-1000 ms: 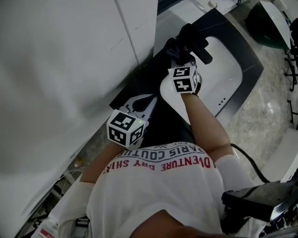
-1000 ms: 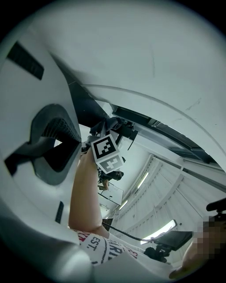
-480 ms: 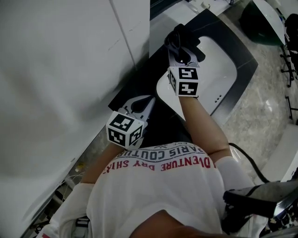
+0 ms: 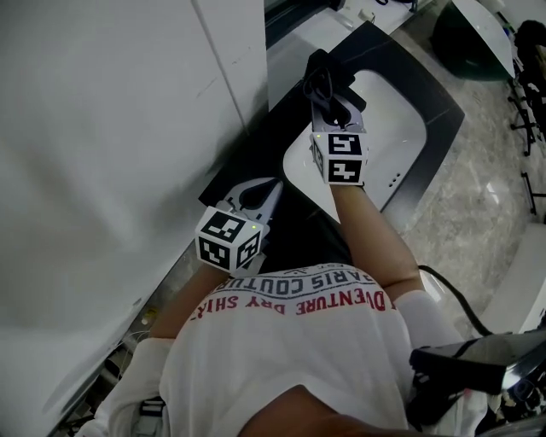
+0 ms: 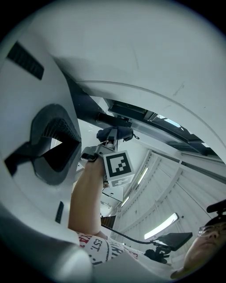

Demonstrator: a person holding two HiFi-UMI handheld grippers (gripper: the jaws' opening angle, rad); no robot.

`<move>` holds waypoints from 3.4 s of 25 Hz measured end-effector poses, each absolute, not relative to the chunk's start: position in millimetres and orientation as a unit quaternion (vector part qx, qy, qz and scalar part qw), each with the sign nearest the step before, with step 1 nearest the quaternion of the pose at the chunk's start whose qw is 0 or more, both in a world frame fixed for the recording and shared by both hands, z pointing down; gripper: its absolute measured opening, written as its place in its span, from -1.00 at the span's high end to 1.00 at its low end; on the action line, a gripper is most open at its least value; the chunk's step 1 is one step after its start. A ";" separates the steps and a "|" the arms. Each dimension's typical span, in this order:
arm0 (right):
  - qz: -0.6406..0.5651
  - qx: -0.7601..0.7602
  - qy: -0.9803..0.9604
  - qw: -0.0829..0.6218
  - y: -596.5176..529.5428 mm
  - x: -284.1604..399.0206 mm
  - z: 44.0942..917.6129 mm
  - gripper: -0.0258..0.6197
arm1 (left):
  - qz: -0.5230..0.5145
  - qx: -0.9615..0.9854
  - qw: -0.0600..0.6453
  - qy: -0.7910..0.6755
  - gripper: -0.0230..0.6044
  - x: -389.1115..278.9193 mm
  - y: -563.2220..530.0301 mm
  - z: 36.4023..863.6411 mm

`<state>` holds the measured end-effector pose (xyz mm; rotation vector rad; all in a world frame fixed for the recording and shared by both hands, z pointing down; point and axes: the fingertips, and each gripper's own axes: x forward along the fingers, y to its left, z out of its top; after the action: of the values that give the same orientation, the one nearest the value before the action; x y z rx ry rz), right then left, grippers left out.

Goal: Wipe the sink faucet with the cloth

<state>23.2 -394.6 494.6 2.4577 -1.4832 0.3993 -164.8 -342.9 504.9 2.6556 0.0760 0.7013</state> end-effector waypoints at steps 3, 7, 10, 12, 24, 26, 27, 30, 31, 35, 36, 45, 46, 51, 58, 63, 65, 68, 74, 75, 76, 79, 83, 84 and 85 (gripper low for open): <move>0.136 0.846 -0.502 0.119 -371.5 24.6 493.1 0.67 | 0.249 0.948 0.195 0.034 0.92 -162.6 -336.3 503.0; 0.132 0.854 -0.491 0.114 -342.5 30.7 488.1 0.67 | 0.255 0.947 0.191 0.048 0.92 -158.5 -322.9 503.9; 0.133 0.862 -0.477 0.104 -324.5 35.9 488.9 0.67 | 0.260 0.946 0.186 0.058 0.92 -156.5 -313.8 505.4; 0.138 0.866 -0.470 0.100 -316.2 39.7 494.4 0.67 | 0.262 0.945 0.187 0.061 0.93 -155.3 -309.2 506.8; 0.150 0.803 -0.574 0.065 -300.4 -9.2 468.9 0.67 | 0.235 0.950 0.202 0.044 0.93 -158.1 -308.5 492.6; 0.156 0.773 -0.611 0.063 -289.8 -26.8 458.8 0.67 | 0.232 0.951 0.199 0.035 0.92 -164.1 -306.8 486.1; 0.160 0.756 -0.631 0.064 -283.0 -35.2 453.4 0.67 | 0.230 0.952 0.199 0.027 0.92 -167.3 -303.5 482.1; 0.169 0.686 -0.705 0.053 -263.6 -63.5 437.2 0.67 | 0.225 0.955 0.195 -0.013 0.92 -176.1 -287.2 469.3; 0.170 0.665 -0.726 0.050 -255.0 -71.1 432.7 0.67 | 0.222 0.956 0.192 -0.027 0.92 -177.3 -278.4 464.9; 0.155 0.605 -0.779 0.053 -202.7 -76.8 426.3 0.67 | 0.197 0.960 0.183 -0.084 0.92 -169.8 -224.3 453.7; 0.151 0.593 -0.789 0.051 -187.4 -72.1 427.8 0.67 | 0.188 0.960 0.180 -0.101 0.92 -164.9 -208.6 453.9; 0.154 0.466 -0.869 0.059 8.9 -42.6 440.6 0.67 | 0.121 0.944 0.196 -0.236 0.92 -125.6 -2.1 445.1; 0.155 0.460 -0.873 0.057 29.7 -37.2 433.5 0.67 | 0.119 0.944 0.192 -0.240 0.92 -118.1 19.2 435.5; 0.155 0.441 -0.883 0.041 123.9 -21.1 395.3 0.67 | 0.112 0.948 0.172 -0.243 0.92 -97.4 108.8 385.1; 0.172 0.416 -0.893 0.032 240.9 -28.2 393.6 0.67 | 0.115 0.942 0.170 -0.265 0.92 -101.9 225.5 381.1; 0.166 0.388 -0.906 0.040 355.0 -64.1 394.5 0.67 | 0.107 0.940 0.175 -0.274 0.92 -126.6 345.5 383.0; 0.165 0.375 -0.911 0.039 402.9 -78.6 390.9 0.67 | 0.107 0.938 0.176 -0.278 0.92 -137.3 396.7 384.0; 0.173 0.367 -0.913 0.034 467.2 -89.2 384.1 0.67 | 0.104 0.935 0.177 -0.291 0.92 -150.3 462.1 377.9; 0.165 0.348 -0.922 0.035 566.4 -81.5 361.2 0.67 | 0.092 0.930 0.159 -0.317 0.92 -147.8 561.8 349.1; 0.163 0.341 -0.925 0.031 580.9 -78.2 356.0 0.67 | 0.090 0.930 0.154 -0.321 0.92 -144.3 577.5 343.7; 0.161 0.334 -0.928 0.025 593.8 -74.6 350.5 0.67 | 0.087 0.930 0.147 -0.326 0.92 -141.1 591.2 337.8; 0.158 0.323 -0.933 0.012 630.5 -59.7 340.2 0.67 | 0.077 0.926 0.136 -0.344 0.92 -132.0 628.9 326.3; 0.157 0.317 -0.935 0.024 690.7 -31.2 348.6 0.67 | 0.073 0.922 0.148 -0.350 0.93 -103.9 685.8 337.3; 0.158 0.313 -0.936 0.030 706.7 -23.4 352.7 0.67 | 0.078 0.922 0.149 -0.348 0.92 -92.3 701.0 342.8; 0.157 0.309 -0.937 0.036 721.7 -15.8 355.8 0.67 | 0.084 0.923 0.147 -0.346 0.93 -81.1 715.4 347.2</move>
<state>-15.8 721.7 355.8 0.9492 -2.8785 0.4830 -81.1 715.4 347.2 2.6551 -0.9949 0.2404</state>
